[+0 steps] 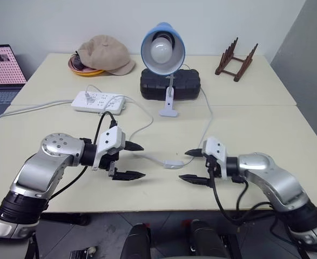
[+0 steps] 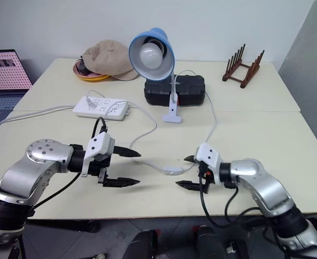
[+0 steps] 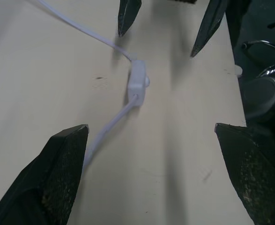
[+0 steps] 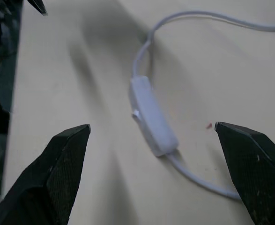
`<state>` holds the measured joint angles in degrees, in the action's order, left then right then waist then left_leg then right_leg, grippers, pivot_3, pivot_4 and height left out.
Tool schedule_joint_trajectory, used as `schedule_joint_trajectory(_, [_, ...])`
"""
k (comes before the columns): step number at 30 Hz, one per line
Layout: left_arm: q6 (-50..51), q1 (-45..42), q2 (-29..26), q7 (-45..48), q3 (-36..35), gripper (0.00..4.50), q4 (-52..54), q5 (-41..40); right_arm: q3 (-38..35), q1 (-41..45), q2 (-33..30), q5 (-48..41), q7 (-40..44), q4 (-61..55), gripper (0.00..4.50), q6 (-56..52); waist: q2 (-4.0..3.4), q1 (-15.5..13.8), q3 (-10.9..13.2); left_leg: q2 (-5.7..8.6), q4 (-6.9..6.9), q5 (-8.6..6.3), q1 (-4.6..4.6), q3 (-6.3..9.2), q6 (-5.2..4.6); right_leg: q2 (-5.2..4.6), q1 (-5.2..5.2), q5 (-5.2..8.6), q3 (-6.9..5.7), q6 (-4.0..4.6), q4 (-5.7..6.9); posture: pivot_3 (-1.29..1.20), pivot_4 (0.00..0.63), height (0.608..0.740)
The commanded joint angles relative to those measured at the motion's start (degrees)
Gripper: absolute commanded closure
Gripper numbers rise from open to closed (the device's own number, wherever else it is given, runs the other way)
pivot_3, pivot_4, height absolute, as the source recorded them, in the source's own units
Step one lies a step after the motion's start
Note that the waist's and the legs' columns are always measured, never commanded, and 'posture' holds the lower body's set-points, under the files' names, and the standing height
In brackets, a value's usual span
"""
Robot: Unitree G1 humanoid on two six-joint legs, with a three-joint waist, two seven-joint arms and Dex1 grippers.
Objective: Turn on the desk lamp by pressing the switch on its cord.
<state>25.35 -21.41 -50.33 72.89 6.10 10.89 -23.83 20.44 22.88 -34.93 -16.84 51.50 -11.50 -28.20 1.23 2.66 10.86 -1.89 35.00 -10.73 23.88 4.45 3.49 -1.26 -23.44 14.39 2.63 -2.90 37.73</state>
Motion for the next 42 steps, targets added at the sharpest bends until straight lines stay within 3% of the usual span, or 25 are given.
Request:
schedule_joint_trajectory(1, [-0.29, 0.75, 0.25, -1.11, -2.25, 0.0, 3.56, -1.26, 1.72, 2.06, 0.42, 2.94, 3.28, 3.56, 0.03, 4.09, 0.0, -0.01, 0.0, 0.0, 0.0, 0.0, 0.0, 0.0, 0.0, 0.0, 0.0, 0.01, -0.01, -0.02, 0.02, 0.0, 0.15, 0.74])
schedule_joint_trajectory(6, [1.58, 2.83, 0.32, -2.25, -2.75, 0.0, 7.73, -3.03, 2.38, 3.22, 2.14, 3.89, 6.11, 7.5, 0.03, 6.3, 0.0, 0.01, 0.0, -0.02, -0.09, -0.01, -0.03, 0.03, -0.02, 0.02, -0.06, 0.11, -0.05, -0.04, 0.13, 0.0, 0.15, 0.74])
schedule_joint_trajectory(9, [2.27, 3.4, 0.12, -3.02, -3.1, 0.0, 8.55, -3.44, 1.7, 4.02, 3.74, 3.73, 7.03, 9.29, 0.52, 6.71, 0.0, 0.06, 0.0, -0.02, -0.07, -0.01, -0.07, 0.04, -0.02, 0.03, -0.06, 0.11, -0.04, -0.03, 0.22, 0.0, 0.15, 0.74])
schedule_joint_trajectory(13, [3.66, 4.42, -0.31, -3.61, -3.71, 0.0, 9.69, -4.41, 1.58, 4.67, 4.92, 3.74, 8.03, 10.07, 1.49, 6.76, 0.0, 0.14, 0.0, -0.02, -0.02, 0.0, -0.14, 0.04, -0.01, 0.04, -0.03, 0.23, -0.02, 0.24, 0.31, 0.0, 0.15, 0.74])
schedule_joint_trajectory(22, [5.67, 4.54, -0.46, -4.34, -4.33, 0.0, 10.58, -5.47, 0.51, 5.21, 6.65, 4.46, 7.82, 13.91, 3.91, 7.92, 0.0, 0.18, 0.0, -0.02, 0.0, 0.0, -0.14, 0.05, -0.01, 0.04, -0.02, 0.1, -0.03, 0.0, 0.31, 0.0, 0.15, 0.74])
schedule_joint_trajectory(24, [6.36, 4.59, -0.59, -4.46, -4.38, 0.0, 10.59, -5.67, -0.41, 5.24, 7.11, 3.75, 7.52, 14.37, 4.16, 7.42, 0.0, 0.18, 0.0, -0.02, 0.0, 0.0, -0.14, 0.05, -0.01, 0.04, -0.02, 0.1, -0.03, 0.0, 0.31, 0.0, 0.15, 0.74])
schedule_joint_trajectory(29, [15.53, 3.55, 2.09, -8.66, -7.83, 0.0, 10.11, -13.47, -6.52, 5.19, 7.65, -1.92, 6.85, 12.74, 4.16, 0.36, 0.0, 0.2, 0.0, -0.02, 0.0, 0.0, -0.14, 0.05, -0.01, 0.04, -0.01, 0.1, -0.03, 0.0, 0.32, 0.0, 0.15, 0.74])
schedule_joint_trajectory(33, [31.99, 1.06, 8.32, -18.16, -14.03, 0.0, 6.98, -27.72, -18.43, 7.86, 8.33, -17.99, 5.44, 9.58, 4.16, -17.74, 0.0, 0.03, 0.0, -0.02, 0.06, 0.0, -0.11, 0.12, -0.01, 0.04, 0.03, 0.06, -0.07, -0.06, 0.34, 0.0, 0.15, 0.74])
schedule_joint_trajectory(36, [37.06, -0.71, 14.32, -25.14, -16.13, 0.0, 4.69, -32.98, -25.45, 9.16, 7.02, -30.85, 5.36, 6.8, 4.16, -31.72, 0.0, 0.04, 0.0, -0.01, 0.09, 0.0, -0.12, 0.14, -0.02, 0.04, 0.05, 0.03, -0.07, -0.1, 0.38, 0.0, 0.15, 0.74])
schedule_joint_trajectory(42, [42.51, -7.4, 23.99, -33.22, -16.6, 0.0, 0.18, -40.2, -27.81, 9.03, 4.9, -39.72, 4.5, 2.86, 4.16, -41.93, 0.0, -0.44, 0.0, -0.01, 0.09, 0.0, -0.16, 0.21, -0.02, 0.08, 0.13, 0.04, -0.14, -0.09, 0.35, 0.0, 0.15, 0.74])
